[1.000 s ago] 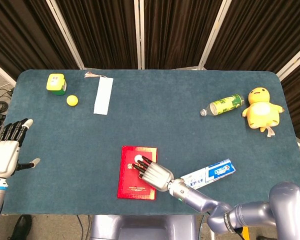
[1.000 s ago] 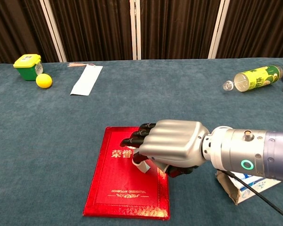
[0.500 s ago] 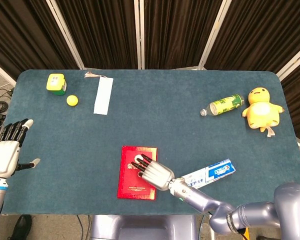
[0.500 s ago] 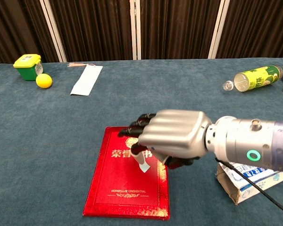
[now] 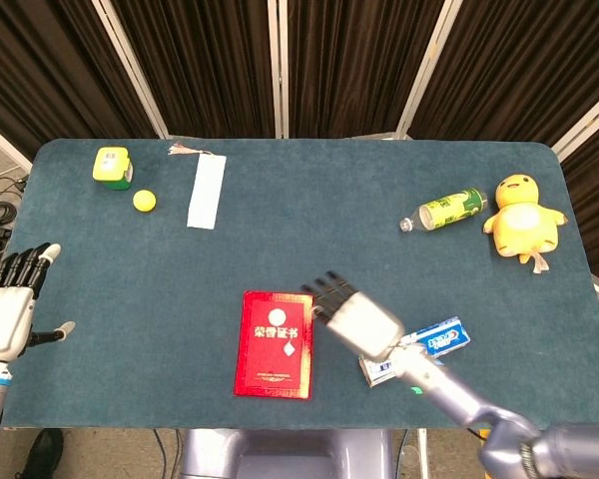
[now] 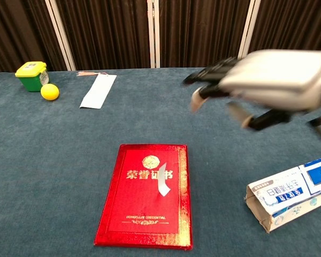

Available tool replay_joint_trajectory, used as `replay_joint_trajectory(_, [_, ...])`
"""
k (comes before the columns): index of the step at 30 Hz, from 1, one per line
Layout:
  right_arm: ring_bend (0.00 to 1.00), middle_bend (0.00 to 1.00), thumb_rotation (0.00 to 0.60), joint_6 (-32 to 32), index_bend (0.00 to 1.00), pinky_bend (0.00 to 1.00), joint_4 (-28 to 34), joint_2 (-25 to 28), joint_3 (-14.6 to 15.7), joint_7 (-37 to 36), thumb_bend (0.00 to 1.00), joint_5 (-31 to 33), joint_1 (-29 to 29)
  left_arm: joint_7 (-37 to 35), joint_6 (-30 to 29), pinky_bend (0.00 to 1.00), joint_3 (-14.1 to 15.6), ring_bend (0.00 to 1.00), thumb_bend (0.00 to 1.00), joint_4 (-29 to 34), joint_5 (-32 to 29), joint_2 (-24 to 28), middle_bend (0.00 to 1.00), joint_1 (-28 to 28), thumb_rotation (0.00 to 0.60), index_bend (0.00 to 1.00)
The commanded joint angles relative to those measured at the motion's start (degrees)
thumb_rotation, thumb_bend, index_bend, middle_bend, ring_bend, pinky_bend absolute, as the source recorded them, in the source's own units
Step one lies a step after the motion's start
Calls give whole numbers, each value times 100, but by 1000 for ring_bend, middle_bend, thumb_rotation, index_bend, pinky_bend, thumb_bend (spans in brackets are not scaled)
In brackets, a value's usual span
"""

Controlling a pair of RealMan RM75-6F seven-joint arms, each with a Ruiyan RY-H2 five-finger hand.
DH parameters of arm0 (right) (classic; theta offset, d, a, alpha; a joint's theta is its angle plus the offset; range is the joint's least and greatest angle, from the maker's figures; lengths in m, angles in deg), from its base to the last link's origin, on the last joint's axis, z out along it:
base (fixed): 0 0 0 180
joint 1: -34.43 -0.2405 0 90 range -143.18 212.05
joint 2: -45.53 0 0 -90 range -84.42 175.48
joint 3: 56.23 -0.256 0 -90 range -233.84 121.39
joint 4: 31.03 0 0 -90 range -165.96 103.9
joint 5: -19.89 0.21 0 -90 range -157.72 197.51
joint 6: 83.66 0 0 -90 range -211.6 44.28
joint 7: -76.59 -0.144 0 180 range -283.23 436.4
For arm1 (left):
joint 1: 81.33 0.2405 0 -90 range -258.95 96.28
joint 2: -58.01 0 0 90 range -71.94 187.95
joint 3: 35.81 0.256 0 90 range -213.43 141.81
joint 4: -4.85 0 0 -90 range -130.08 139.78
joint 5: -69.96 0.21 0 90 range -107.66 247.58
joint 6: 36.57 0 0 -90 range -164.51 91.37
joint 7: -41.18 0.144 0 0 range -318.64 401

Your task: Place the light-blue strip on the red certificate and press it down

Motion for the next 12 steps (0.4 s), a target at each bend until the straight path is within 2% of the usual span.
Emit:
replay_joint_trajectory(1, [0, 0, 600, 946, 87, 0, 117, 635, 272, -770, 288, -406, 765, -31, -65, 0, 64, 0, 0, -9, 69, 10, 0, 72, 600, 0])
replay_joint_trajectory(2, [0, 0, 600, 1148, 61, 0, 105, 715, 290, -893, 163, -378, 923, -43, -88, 0, 88, 0, 0, -15, 93, 9, 0, 98, 600, 0])
replay_joint_trajectory(3, [0, 0, 600, 1316, 40, 0, 95, 770, 314, -1000, 85, -395, 1053, -56, -117, 0, 113, 0, 0, -25, 117, 6, 0, 130, 600, 0])
replay_joint_trajectory(5, [0, 0, 600, 1973, 23, 0, 63, 910, 386, -1517, 20, -384, 1581, -88, -209, 0, 216, 0, 0, -98, 195, -12, 0, 247, 600, 0])
replay_joint_trajectory(9, [0, 0, 600, 2598, 14, 0, -164, 889, 411, -2120, 0, -490, 2108, -154, -316, 0, 303, 0, 0, -196, 303, -34, 0, 365, 600, 0])
replay_joint_trajectory(12, [0, 0, 600, 2887, 1, 0, -413, 829, 485, -2180, 0, -541, 2479, -237, -424, 0, 352, 0, 0, -251, 407, -25, 0, 460, 600, 0])
